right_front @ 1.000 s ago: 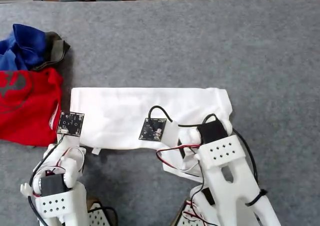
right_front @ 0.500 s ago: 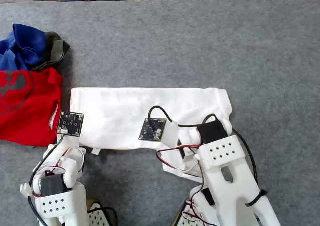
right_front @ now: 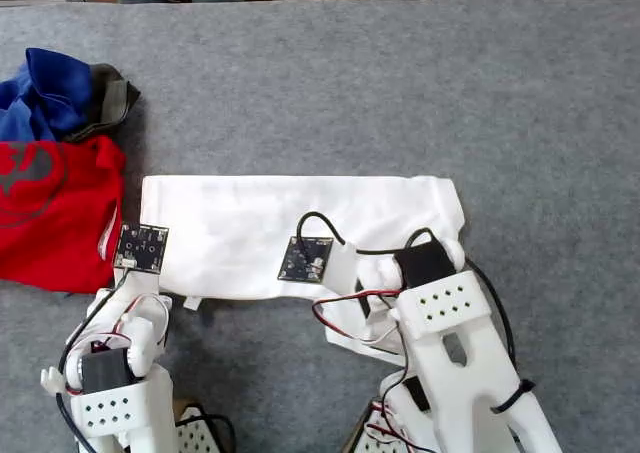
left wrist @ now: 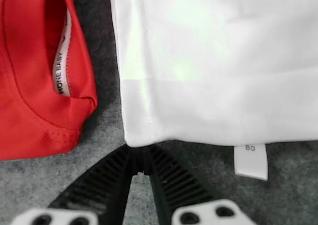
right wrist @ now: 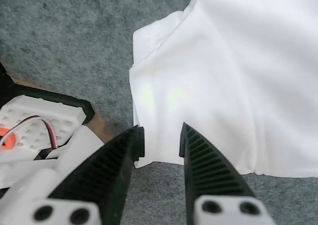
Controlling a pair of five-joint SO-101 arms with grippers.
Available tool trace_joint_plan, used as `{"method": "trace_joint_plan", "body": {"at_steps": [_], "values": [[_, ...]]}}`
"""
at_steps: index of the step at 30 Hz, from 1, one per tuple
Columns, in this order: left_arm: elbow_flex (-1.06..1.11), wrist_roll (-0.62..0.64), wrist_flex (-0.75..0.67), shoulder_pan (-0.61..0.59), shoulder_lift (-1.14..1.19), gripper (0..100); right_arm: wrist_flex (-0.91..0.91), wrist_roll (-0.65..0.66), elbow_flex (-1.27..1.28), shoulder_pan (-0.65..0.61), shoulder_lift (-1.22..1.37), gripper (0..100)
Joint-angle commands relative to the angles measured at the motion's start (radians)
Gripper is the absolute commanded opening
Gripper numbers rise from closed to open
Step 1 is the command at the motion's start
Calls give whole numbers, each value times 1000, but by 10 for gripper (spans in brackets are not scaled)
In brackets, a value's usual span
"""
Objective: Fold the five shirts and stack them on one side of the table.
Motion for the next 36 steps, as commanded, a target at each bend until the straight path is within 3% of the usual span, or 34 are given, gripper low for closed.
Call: {"method": "trace_joint_plan", "body": {"at_steps": [1,11,20,24,31,36], "values": [[13,-5,-11,1,-2,31,-5,-5,-5,-8,-15,138],[13,-5,-11,1,-2,31,-6,-5,-4,-11,-15,138],[13,-5,-11,1,-2,31,-118,-3,70,-12,-15,141],[13,-3,-11,8,-2,31,-124,-8,91,-69,-15,142],[13,-3,-11,242,0,31,-157,-6,116,-149,-8,144],[13,-3,-11,374,3,31,-218,-2,208,-150,-10,227]]}}
